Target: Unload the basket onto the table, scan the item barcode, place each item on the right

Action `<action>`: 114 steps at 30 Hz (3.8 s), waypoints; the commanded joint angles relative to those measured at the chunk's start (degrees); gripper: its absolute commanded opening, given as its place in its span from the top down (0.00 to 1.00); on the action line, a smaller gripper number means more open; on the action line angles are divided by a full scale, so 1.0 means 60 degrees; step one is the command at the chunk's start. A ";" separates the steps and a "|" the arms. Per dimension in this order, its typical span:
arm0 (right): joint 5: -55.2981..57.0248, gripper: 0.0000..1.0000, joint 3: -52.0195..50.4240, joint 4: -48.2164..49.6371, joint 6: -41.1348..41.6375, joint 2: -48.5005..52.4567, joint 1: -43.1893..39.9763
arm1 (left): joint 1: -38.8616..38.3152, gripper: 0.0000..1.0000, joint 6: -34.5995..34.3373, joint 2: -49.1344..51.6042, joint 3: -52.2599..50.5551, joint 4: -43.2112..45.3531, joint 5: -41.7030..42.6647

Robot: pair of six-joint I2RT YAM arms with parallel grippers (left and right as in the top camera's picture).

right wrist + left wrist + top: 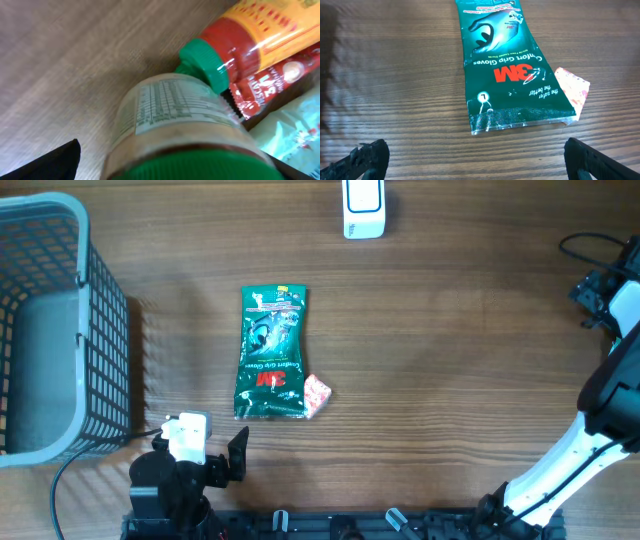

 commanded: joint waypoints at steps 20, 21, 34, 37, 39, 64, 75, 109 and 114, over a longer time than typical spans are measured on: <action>-0.5479 0.00 -0.0146 -0.3738 0.5115 -0.5144 0.2892 | 0.0055 0.00 -0.0058 -0.0069 -0.0011 -0.0007 0.0113; -0.5552 0.00 -0.0331 -0.3734 0.5027 -0.5064 0.3909 | 0.0055 0.00 -0.0058 -0.0069 -0.0011 -0.0007 0.0113; -0.4889 0.01 -0.0379 -0.2142 0.0882 -0.1432 1.0156 | 0.0055 0.00 -0.0058 -0.0069 -0.0011 -0.0007 0.0113; -0.4357 0.00 -0.0291 -0.1625 0.0860 -0.0911 1.0928 | 0.0055 0.00 -0.0058 -0.0069 -0.0011 -0.0007 0.0113; -0.4280 0.00 -0.0291 -0.1126 0.0860 -0.0645 1.1267 | 0.0055 0.00 -0.0058 -0.0069 -0.0011 -0.0007 0.0113; -0.4586 0.96 0.0827 -0.2215 0.3136 0.1526 1.1398 | 0.0055 0.00 -0.0058 -0.0069 -0.0011 -0.0007 0.0113; -0.1603 0.96 0.1778 -0.5326 0.4073 -0.0863 0.9945 | 0.0055 0.00 -0.0058 -0.0069 -0.0011 -0.0007 0.0113; -0.2113 0.33 0.1643 -0.4943 0.2102 0.0477 1.0703 | 0.0055 0.00 -0.0058 -0.0069 -0.0011 -0.0007 0.0113; -0.0863 0.32 0.1632 -0.6047 0.2095 0.0477 1.0699 | 0.0055 0.00 -0.0058 -0.0069 -0.0011 -0.0007 0.0113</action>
